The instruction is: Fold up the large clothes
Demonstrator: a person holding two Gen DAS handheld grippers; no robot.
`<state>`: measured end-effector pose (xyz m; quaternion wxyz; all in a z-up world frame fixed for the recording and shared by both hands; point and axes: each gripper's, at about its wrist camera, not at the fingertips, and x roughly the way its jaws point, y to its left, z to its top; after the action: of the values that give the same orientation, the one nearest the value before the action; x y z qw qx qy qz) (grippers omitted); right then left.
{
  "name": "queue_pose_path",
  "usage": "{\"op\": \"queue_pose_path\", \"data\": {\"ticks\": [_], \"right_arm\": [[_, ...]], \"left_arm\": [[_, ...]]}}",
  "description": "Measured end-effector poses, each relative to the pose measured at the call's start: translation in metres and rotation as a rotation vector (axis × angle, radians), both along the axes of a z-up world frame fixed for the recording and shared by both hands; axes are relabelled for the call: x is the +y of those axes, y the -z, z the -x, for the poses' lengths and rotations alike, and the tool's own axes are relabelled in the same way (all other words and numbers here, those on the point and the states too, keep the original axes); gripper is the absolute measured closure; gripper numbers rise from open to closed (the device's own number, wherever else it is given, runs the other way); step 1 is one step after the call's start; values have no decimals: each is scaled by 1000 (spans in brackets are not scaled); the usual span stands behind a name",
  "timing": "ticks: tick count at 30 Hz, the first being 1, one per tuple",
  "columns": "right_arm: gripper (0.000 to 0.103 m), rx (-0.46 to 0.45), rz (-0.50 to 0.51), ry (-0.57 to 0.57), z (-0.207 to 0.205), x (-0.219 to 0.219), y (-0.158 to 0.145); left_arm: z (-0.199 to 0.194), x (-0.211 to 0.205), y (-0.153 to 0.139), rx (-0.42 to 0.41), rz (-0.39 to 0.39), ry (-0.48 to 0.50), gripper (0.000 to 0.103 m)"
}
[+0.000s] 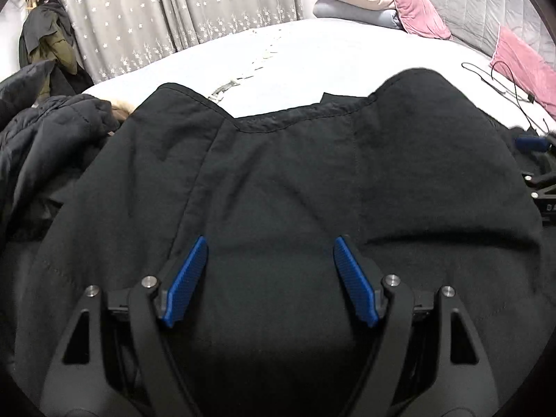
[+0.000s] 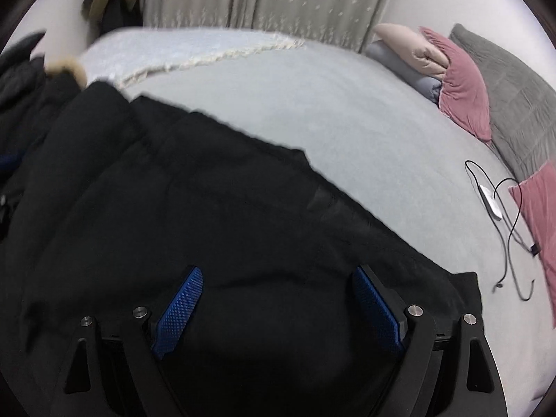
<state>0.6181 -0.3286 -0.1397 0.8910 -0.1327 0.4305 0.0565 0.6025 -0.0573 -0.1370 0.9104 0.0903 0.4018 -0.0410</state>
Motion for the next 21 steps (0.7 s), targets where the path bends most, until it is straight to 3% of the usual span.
{"op": "queue_pose_path", "data": {"ticks": [2, 3, 5, 8, 12, 15, 18, 21], "right_arm": [[67, 43, -86, -21, -8, 5, 9], [71, 29, -71, -16, -6, 9, 10], [93, -10, -20, -18, 1, 15, 5], [99, -87, -36, 22, 12, 8, -13], [99, -205, -62, 87, 27, -2, -45], [99, -257, -80, 154, 24, -6, -55], [99, -282, -16, 197, 11, 10, -62], [99, -277, 10, 248, -17, 25, -66]], "left_arm": [[2, 3, 0, -8, 13, -5, 27], [6, 6, -2, -15, 20, -12, 27], [4, 12, -4, -25, 39, -21, 30], [8, 26, -17, -59, 106, -41, 30], [10, 47, -33, -98, 161, -90, 30], [6, 52, -35, -109, 152, -132, 32], [5, 43, -41, -120, 123, -130, 32], [15, 34, -54, -189, 83, -117, 32]]}}
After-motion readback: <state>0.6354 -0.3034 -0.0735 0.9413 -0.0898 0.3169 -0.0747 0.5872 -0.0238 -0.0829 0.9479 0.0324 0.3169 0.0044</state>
